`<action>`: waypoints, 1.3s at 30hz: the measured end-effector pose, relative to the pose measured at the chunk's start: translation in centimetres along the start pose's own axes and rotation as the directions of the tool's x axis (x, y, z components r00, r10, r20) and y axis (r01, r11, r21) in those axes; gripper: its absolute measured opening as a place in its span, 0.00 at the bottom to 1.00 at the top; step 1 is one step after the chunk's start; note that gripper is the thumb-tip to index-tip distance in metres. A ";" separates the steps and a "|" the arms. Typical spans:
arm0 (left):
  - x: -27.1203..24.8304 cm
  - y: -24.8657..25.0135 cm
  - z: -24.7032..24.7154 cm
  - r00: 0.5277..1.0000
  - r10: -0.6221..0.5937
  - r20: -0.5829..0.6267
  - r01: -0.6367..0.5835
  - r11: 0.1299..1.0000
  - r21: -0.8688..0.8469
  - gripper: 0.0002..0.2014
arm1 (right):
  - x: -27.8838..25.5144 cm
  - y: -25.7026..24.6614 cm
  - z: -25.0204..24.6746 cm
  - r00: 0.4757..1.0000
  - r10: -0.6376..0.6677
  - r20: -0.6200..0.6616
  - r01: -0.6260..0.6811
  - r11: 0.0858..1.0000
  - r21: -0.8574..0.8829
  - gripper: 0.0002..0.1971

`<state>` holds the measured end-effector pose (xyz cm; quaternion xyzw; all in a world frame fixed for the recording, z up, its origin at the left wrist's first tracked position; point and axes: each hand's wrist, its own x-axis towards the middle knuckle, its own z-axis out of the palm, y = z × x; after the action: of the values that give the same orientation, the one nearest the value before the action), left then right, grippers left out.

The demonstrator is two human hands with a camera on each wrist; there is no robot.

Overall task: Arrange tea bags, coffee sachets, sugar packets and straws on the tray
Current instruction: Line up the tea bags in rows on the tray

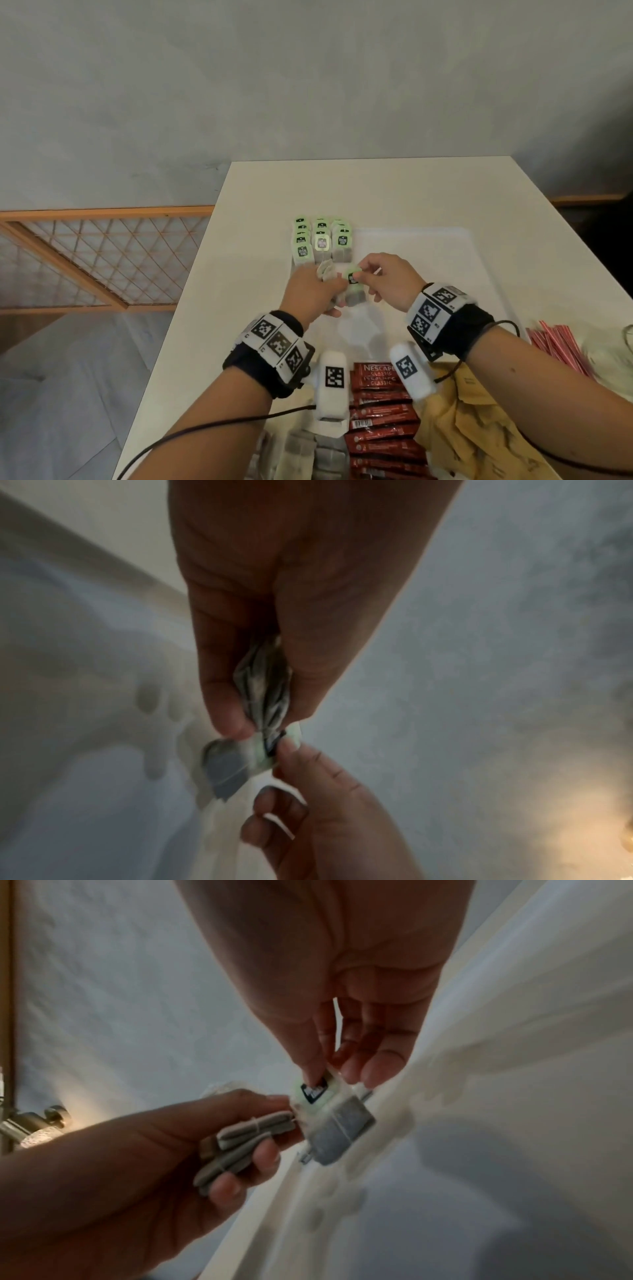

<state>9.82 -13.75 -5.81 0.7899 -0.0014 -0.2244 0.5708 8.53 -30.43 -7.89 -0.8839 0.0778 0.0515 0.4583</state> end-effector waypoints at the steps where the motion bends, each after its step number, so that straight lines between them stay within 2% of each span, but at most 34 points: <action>1: 0.3 -0.4 -0.4 1.000 -0.029 0.003 0.029 0.999 -0.039 0.04 | 0.4 0.2 0.2 0.999 0.035 0.011 -0.035 0.999 -0.019 0.06; 3: 0.9 -1.0 -1.4 0.995 -0.103 -0.013 0.100 0.987 -0.129 0.11 | 1.4 0.5 0.7 0.996 0.088 0.017 -0.087 0.996 -0.027 0.06; 6: 1.6 -1.5 -3.0 0.986 -0.163 -0.028 0.150 0.953 -0.262 0.11 | 3.1 0.3 1.4 0.997 0.072 -0.011 -0.073 0.996 -0.047 0.05; 12: 2.5 -2.2 -5.7 0.991 -0.093 -0.097 0.047 0.916 -0.398 0.11 | 6.1 -1.4 2.6 0.998 0.040 -0.058 -0.039 0.999 0.016 0.03; 18: 3.0 -3.0 -6.6 0.986 -0.029 -0.167 -0.030 0.941 -0.338 0.11 | 8.5 -2.4 3.6 0.994 0.001 -0.107 -0.002 1.000 -0.008 0.01; 23: 2.3 -2.7 -6.3 0.991 0.011 -0.134 -0.055 0.942 -0.331 0.10 | 8.4 -2.4 3.5 0.990 0.070 -0.120 -0.062 0.996 0.068 0.05; 28: 1.9 -2.5 -5.1 0.996 0.002 -0.084 -0.031 0.935 -0.353 0.07 | 6.6 -2.4 2.2 0.985 0.001 -0.175 0.019 0.994 0.111 0.08; 31: 1.3 -1.9 -3.9 0.999 0.025 -0.046 -0.038 0.943 -0.330 0.04 | 4.7 -2.8 1.3 0.997 -0.033 -0.073 0.049 0.973 0.225 0.07; 34: 0.9 -1.2 -2.5 0.998 0.059 -0.025 -0.063 0.960 -0.272 0.05 | 2.7 -2.7 0.8 0.996 -0.076 0.053 0.059 0.962 0.267 0.04; 39: -0.1 -0.1 -1.3 0.995 0.097 0.009 -0.093 0.974 -0.207 0.09 | 0.8 -1.8 -0.3 0.997 -0.080 0.012 0.072 0.950 0.305 0.05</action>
<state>10.18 -12.57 -5.58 0.7232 -0.0214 -0.2034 0.6596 9.63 -29.72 -6.38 -0.8044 0.0452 0.0317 0.5916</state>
